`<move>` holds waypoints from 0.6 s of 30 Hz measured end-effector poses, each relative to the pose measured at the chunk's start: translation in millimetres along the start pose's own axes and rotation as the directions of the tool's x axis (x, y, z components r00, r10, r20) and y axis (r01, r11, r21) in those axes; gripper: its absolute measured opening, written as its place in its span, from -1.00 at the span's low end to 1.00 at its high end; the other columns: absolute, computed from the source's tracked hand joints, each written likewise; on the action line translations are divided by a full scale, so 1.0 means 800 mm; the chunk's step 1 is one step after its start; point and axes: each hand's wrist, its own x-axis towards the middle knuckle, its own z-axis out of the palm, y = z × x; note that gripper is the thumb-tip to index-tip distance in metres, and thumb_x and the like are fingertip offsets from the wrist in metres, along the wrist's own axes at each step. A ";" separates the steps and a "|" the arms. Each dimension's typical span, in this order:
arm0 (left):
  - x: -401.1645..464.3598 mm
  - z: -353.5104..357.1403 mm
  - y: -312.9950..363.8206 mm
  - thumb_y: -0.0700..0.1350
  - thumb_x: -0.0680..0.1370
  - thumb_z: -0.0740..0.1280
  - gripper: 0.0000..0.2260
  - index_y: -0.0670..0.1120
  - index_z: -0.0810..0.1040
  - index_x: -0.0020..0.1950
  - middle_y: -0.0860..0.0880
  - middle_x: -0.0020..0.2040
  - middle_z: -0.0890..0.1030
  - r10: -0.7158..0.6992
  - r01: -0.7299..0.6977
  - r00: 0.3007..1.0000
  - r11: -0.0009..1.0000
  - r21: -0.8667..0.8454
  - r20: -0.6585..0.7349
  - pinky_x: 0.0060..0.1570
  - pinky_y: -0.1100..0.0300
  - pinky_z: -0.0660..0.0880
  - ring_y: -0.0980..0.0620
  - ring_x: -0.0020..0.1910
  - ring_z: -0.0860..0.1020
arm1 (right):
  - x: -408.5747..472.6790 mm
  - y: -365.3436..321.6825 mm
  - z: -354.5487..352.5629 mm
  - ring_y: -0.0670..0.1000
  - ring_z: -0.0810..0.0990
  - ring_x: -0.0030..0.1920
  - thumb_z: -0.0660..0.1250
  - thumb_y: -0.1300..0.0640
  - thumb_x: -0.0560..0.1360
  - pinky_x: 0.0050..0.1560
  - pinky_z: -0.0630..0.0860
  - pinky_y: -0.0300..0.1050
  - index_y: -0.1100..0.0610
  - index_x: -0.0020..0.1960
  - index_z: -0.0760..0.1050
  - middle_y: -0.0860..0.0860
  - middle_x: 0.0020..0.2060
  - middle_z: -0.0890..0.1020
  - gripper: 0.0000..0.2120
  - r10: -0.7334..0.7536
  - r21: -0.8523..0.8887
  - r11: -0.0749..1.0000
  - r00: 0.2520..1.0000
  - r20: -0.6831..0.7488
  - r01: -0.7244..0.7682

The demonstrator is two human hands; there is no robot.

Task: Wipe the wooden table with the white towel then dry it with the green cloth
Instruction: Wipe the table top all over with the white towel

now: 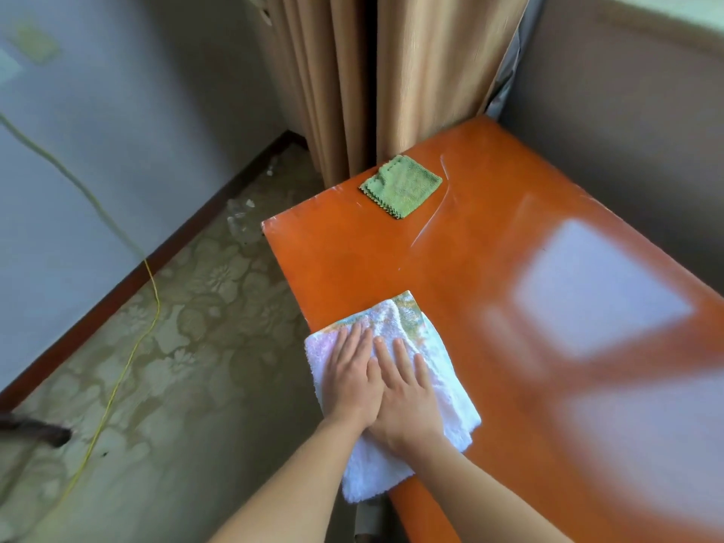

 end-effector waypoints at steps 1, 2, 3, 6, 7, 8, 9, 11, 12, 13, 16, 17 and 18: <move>0.009 -0.002 -0.005 -0.12 0.63 -0.03 -0.54 0.04 0.10 0.55 0.19 0.55 0.02 -0.019 0.019 1.000 1.000 -0.012 -0.012 0.49 0.21 -0.19 0.25 0.50 -0.17 | 0.012 -0.002 -0.003 0.18 0.12 0.53 -0.11 -0.40 0.54 0.41 0.01 0.17 -0.01 0.56 0.05 0.01 0.53 0.23 -0.28 -0.019 -0.004 1.000 1.000 0.000 0.019; 0.019 -0.005 -0.010 -0.13 0.63 -0.01 -0.54 0.04 0.13 0.55 0.19 0.54 0.03 -0.036 0.035 0.999 0.999 -0.024 -0.027 0.49 0.20 -0.18 0.25 0.50 -0.16 | 0.024 -0.004 -0.004 0.18 0.04 0.55 -0.11 -0.41 0.53 0.43 -0.05 0.17 -0.03 0.56 0.00 0.00 0.55 0.16 -0.27 -0.043 -0.013 0.999 0.999 0.003 0.043; 0.029 -0.008 -0.014 -0.14 0.62 0.00 -0.54 0.04 0.16 0.54 0.20 0.54 0.06 -0.051 0.050 0.998 0.998 -0.037 -0.046 0.49 0.19 -0.17 0.26 0.49 -0.14 | 0.036 -0.006 -0.004 0.17 -0.07 0.56 -0.11 -0.42 0.52 0.45 -0.12 0.16 -0.04 0.57 -0.05 -0.02 0.57 0.07 -0.26 -0.056 -0.020 0.998 0.998 0.019 0.056; 0.061 -0.017 -0.026 -0.13 0.59 0.02 -0.54 0.04 0.27 0.50 0.20 0.51 0.15 -0.071 0.065 0.991 0.996 -0.060 -0.113 0.49 0.20 -0.14 0.26 0.49 -0.07 | 0.072 -0.013 -0.006 0.17 -0.01 0.55 -0.13 -0.42 0.53 0.43 -0.07 0.18 -0.01 0.57 0.10 -0.01 0.56 0.14 -0.26 -0.058 -0.021 0.998 0.998 0.029 0.058; 0.074 -0.021 -0.031 -0.11 0.57 0.01 -0.53 0.04 0.30 0.49 0.20 0.50 0.17 -0.073 0.064 0.989 0.995 -0.072 -0.132 0.49 0.20 -0.13 0.26 0.49 -0.05 | 0.087 -0.016 -0.008 0.18 0.07 0.54 -0.12 -0.41 0.54 0.41 -0.01 0.19 0.01 0.55 0.18 0.00 0.53 0.22 -0.26 -0.061 -0.019 0.998 0.997 0.047 0.061; 0.089 -0.026 -0.037 -0.09 0.55 0.00 -0.52 0.04 0.32 0.47 0.21 0.49 0.19 -0.077 0.065 0.986 0.995 -0.082 -0.150 0.49 0.20 -0.11 0.26 0.49 -0.03 | 0.104 -0.020 -0.008 0.18 0.12 0.53 -0.10 -0.41 0.54 0.40 0.02 0.19 0.01 0.53 0.23 0.01 0.52 0.27 -0.27 -0.068 -0.024 0.997 0.996 0.051 0.069; 0.107 -0.032 -0.043 -0.09 0.54 0.00 -0.51 0.03 0.34 0.46 0.21 0.49 0.21 -0.081 0.066 0.982 0.994 -0.091 -0.168 0.49 0.20 -0.11 0.25 0.49 -0.01 | 0.124 -0.024 -0.008 0.17 0.14 0.53 -0.08 -0.41 0.54 0.40 0.03 0.20 0.01 0.52 0.26 0.01 0.51 0.29 -0.28 -0.074 -0.028 0.997 0.997 0.036 0.075; 0.143 -0.045 -0.057 -0.08 0.53 0.00 -0.52 0.03 0.38 0.44 0.19 0.47 0.25 -0.100 0.080 0.973 0.992 -0.101 -0.207 0.49 0.21 -0.10 0.25 0.49 0.03 | 0.164 -0.032 -0.012 0.16 0.11 0.54 -0.10 -0.42 0.53 0.42 -0.01 0.20 -0.01 0.51 0.28 0.01 0.51 0.27 -0.27 -0.086 -0.045 0.995 0.996 0.005 0.086; 0.160 -0.051 -0.063 -0.08 0.53 0.01 -0.52 0.03 0.40 0.43 0.19 0.47 0.27 -0.104 0.083 0.969 0.991 -0.102 -0.224 0.49 0.21 -0.09 0.24 0.48 0.05 | 0.182 -0.036 -0.017 0.16 0.05 0.55 -0.14 -0.44 0.53 0.43 -0.06 0.19 -0.02 0.53 0.26 0.00 0.53 0.23 -0.25 -0.091 -0.042 0.995 0.996 0.013 0.091; 0.179 -0.058 -0.071 -0.08 0.53 0.02 -0.53 0.03 0.41 0.42 0.18 0.46 0.28 -0.101 0.077 0.966 0.991 -0.107 -0.239 0.50 0.19 -0.07 0.24 0.48 0.06 | 0.203 -0.041 -0.022 0.16 -0.04 0.56 -0.21 -0.45 0.51 0.45 -0.13 0.18 -0.03 0.55 0.18 -0.01 0.55 0.15 -0.22 -0.096 -0.035 0.995 0.995 0.017 0.097; 0.233 -0.075 -0.096 -0.08 0.54 0.05 -0.56 0.02 0.44 0.39 0.16 0.45 0.33 -0.094 0.062 0.958 0.990 -0.124 -0.273 0.50 0.12 0.00 0.28 0.44 0.06 | 0.260 -0.056 -0.035 0.09 -0.37 0.52 -0.45 -0.47 0.37 0.47 -0.35 0.14 -0.07 0.59 -0.14 -0.07 0.57 -0.16 -0.11 -0.128 -0.023 0.991 0.991 0.037 0.129; 0.250 -0.081 -0.104 -0.08 0.54 0.06 -0.57 0.01 0.45 0.39 0.15 0.44 0.34 -0.091 0.059 0.955 0.991 -0.120 -0.284 0.50 0.12 0.00 0.28 0.43 0.07 | 0.277 -0.061 -0.039 0.07 -0.41 0.51 -0.51 -0.47 0.33 0.48 -0.37 0.13 -0.08 0.58 -0.20 -0.08 0.57 -0.21 -0.09 -0.129 -0.027 0.991 0.990 0.052 0.130; 0.265 -0.088 -0.110 -0.08 0.54 0.07 -0.57 0.00 0.46 0.38 0.13 0.44 0.36 -0.085 0.052 0.953 0.992 -0.117 -0.289 0.49 0.13 0.01 0.27 0.44 0.08 | 0.294 -0.066 -0.044 0.06 -0.43 0.50 -0.55 -0.47 0.29 0.49 -0.37 0.13 -0.09 0.58 -0.24 -0.09 0.56 -0.24 -0.07 -0.115 -0.034 0.993 0.992 0.061 0.117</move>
